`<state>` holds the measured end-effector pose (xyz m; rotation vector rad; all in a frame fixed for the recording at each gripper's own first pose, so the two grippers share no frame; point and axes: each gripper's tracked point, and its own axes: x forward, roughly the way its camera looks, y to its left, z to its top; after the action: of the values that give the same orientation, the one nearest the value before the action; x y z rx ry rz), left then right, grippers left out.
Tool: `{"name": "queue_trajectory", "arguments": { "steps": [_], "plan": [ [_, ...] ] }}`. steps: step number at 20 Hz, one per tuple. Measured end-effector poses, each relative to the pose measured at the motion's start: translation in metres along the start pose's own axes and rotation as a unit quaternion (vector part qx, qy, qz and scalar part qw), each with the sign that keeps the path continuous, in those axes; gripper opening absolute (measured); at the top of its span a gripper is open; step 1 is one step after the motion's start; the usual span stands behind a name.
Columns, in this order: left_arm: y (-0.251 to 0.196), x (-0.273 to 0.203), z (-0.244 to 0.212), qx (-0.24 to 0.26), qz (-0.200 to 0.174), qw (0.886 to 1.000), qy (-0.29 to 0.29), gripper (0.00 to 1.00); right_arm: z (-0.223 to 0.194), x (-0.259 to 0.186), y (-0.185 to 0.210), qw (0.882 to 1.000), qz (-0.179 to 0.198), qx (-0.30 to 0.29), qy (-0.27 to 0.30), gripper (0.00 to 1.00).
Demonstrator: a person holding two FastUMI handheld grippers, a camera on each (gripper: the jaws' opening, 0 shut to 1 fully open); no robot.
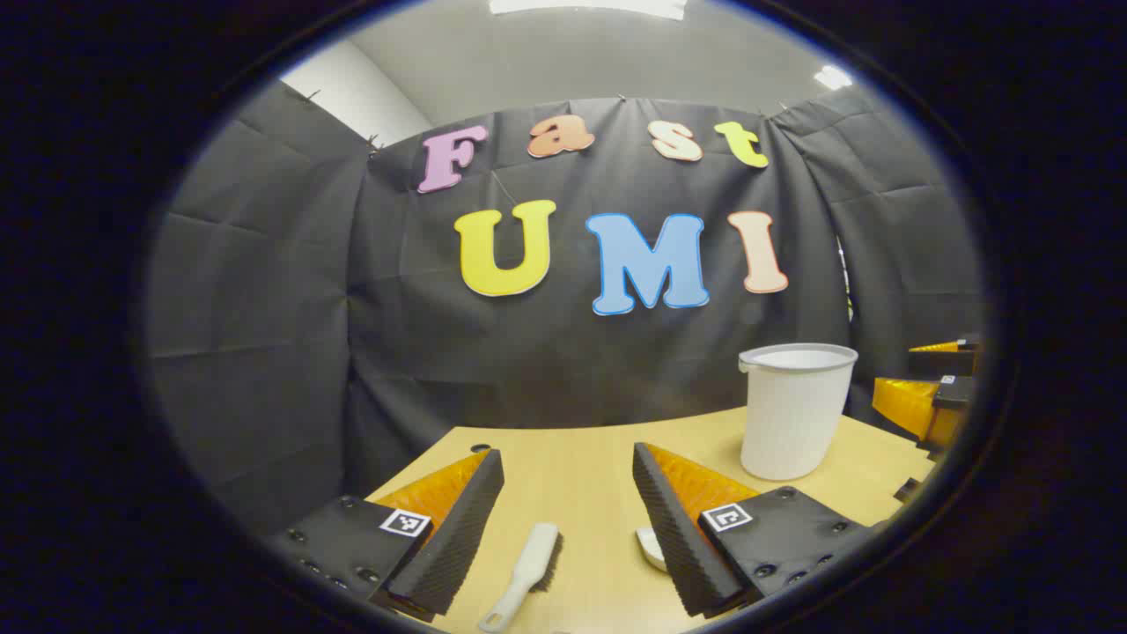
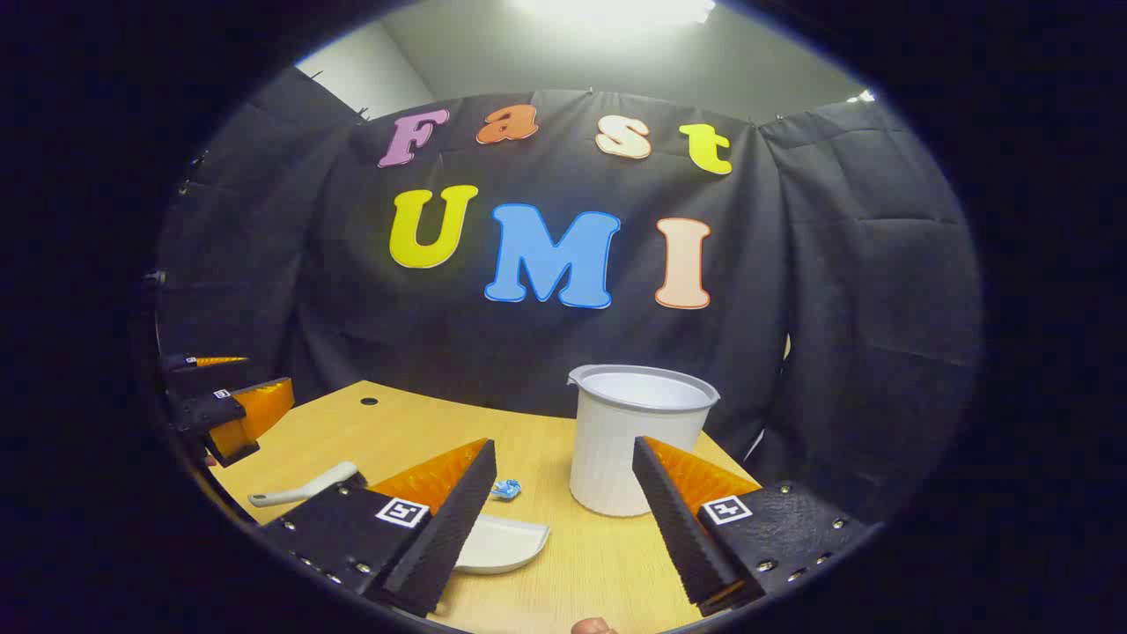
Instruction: Pick up the small broom and dustpan from the desktop, sweep the trash into the dustpan with the broom, and then empty the trash into the garbage bin.
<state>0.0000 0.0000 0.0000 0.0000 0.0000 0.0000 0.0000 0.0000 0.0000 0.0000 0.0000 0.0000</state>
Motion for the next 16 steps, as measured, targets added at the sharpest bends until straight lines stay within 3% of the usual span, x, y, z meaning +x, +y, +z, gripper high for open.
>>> {"name": "queue_trajectory", "arguments": {
  "steps": [6,16],
  "plan": [
    [0.016,0.017,0.004,-0.013,0.011,1.0,-0.01,0.98,0.011,0.008,0.025,0.999,0.029,-0.004,-0.019,0.97],
    [0.015,0.049,-0.01,0.002,-0.049,0.999,0.018,0.99,-0.01,0.021,0.044,0.999,0.006,0.006,0.033,0.97]
  ]
}}
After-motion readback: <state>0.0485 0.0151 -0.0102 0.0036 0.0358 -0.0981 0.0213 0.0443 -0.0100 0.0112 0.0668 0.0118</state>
